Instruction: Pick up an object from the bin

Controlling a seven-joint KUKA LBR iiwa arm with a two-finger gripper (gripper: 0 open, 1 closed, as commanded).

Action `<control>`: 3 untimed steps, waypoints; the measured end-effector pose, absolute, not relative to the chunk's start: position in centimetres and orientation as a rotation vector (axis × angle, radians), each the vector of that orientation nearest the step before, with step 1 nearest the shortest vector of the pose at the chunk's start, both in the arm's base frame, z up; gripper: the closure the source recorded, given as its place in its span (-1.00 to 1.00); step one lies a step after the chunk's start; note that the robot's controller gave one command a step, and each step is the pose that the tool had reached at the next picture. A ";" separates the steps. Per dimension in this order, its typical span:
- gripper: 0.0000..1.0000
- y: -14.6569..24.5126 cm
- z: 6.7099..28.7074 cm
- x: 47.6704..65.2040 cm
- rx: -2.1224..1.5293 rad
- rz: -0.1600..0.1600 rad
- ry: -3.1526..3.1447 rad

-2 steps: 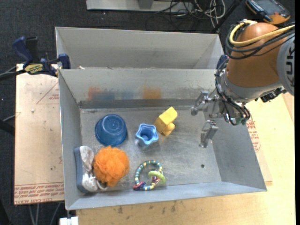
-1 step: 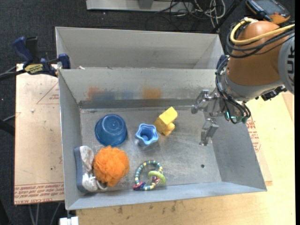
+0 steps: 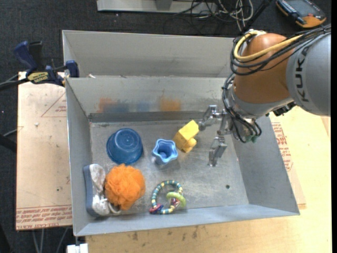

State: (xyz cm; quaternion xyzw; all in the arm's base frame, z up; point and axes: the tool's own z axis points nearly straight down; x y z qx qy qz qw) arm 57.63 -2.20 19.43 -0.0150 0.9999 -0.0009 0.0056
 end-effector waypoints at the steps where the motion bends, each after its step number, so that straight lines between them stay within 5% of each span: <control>1: -1.00 -0.9 14.3 56.0 0.064 0.004 3.139; 2: -1.00 0.0 9.9 55.9 0.172 0.002 3.134; 3: -1.00 4.1 9.1 59.9 -0.142 -0.001 3.141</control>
Offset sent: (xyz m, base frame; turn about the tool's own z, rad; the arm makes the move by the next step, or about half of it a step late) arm -0.0173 0.0307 -0.1243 0.0762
